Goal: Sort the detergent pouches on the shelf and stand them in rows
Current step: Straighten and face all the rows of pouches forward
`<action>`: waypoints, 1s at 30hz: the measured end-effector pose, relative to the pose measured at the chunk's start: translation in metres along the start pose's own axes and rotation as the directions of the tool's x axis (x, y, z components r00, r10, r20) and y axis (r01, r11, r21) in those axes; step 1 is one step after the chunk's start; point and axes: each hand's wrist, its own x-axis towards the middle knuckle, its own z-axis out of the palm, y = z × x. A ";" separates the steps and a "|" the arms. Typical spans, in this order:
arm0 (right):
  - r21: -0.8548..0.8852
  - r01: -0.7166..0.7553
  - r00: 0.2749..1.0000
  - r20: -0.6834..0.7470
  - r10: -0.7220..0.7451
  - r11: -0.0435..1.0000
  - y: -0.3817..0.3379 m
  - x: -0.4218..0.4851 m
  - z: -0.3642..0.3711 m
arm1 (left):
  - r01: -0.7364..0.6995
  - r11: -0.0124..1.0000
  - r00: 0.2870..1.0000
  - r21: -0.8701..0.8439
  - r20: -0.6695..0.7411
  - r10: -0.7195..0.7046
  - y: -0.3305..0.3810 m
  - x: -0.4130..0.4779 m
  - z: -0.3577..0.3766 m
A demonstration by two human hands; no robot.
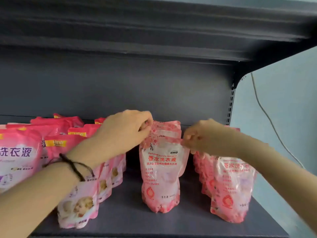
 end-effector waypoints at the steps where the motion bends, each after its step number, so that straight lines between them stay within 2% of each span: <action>1: 0.014 -0.001 1.000 -0.011 0.001 1.000 0.003 0.014 -0.011 | -0.015 0.999 0.998 0.034 0.055 0.013 -0.001 0.019 -0.008; 3: 0.045 -0.022 0.997 -0.067 0.025 0.999 0.012 0.046 -0.016 | -0.010 1.000 0.988 0.023 0.153 0.006 -0.004 0.050 -0.003; 5: 0.064 -0.036 0.992 -0.121 0.044 0.997 0.022 0.076 -0.005 | 0.046 0.999 0.980 -0.007 0.195 -0.043 -0.008 0.071 0.020; 7: 0.059 -0.030 0.993 -0.113 0.037 0.998 0.029 0.098 0.013 | 0.162 0.976 0.970 -0.147 0.208 -0.129 -0.013 0.083 0.048; 9: 0.086 -0.043 0.993 -0.108 0.053 0.995 0.035 0.113 0.028 | 0.293 0.886 0.952 -0.360 0.195 -0.236 -0.021 0.087 0.072; 11: 0.131 -0.071 0.990 -0.112 0.086 0.989 0.038 0.121 0.034 | 0.392 0.771 0.920 -0.503 0.198 -0.339 -0.028 0.086 0.086; 16: 0.027 -0.190 0.981 0.037 0.189 0.981 0.029 0.124 0.035 | 0.537 0.569 0.838 -0.623 0.317 -0.444 -0.036 0.081 0.096; 18: 0.047 -0.194 0.981 0.016 0.194 0.980 0.028 0.122 0.037 | 0.561 0.486 0.816 -0.670 0.348 -0.462 -0.036 0.078 0.095; 21: 0.375 -0.242 0.968 0.026 0.251 0.895 0.034 0.119 0.038 | 0.575 0.416 0.797 -0.705 0.365 -0.482 -0.033 0.074 0.094; 22: 0.436 -0.258 0.964 0.053 0.261 0.862 0.035 0.118 0.035 | 0.569 0.400 0.795 -0.719 0.356 -0.492 -0.033 0.073 0.094; 26: 0.419 -0.271 0.962 0.096 0.255 0.867 0.038 0.115 0.032 | 0.540 0.366 0.803 -0.758 0.333 -0.495 -0.029 0.068 0.096; 30: 0.406 -0.295 0.955 0.136 0.262 0.865 0.035 0.109 0.029 | 0.525 0.262 0.819 -0.810 0.395 -0.417 -0.031 0.060 0.090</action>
